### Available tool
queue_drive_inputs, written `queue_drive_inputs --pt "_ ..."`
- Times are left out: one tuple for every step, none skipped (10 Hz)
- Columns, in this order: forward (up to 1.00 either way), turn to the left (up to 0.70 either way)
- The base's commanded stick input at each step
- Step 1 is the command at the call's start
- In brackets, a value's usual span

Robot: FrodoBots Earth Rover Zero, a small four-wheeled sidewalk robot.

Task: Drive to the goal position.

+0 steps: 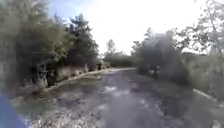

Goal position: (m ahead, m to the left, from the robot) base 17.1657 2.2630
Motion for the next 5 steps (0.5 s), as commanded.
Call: queue_drive_inputs --pt "1.00 0.00" --pt "1.00 0.00" --pt "1.00 0.00" --pt "1.00 0.00" --pt "1.00 0.00"
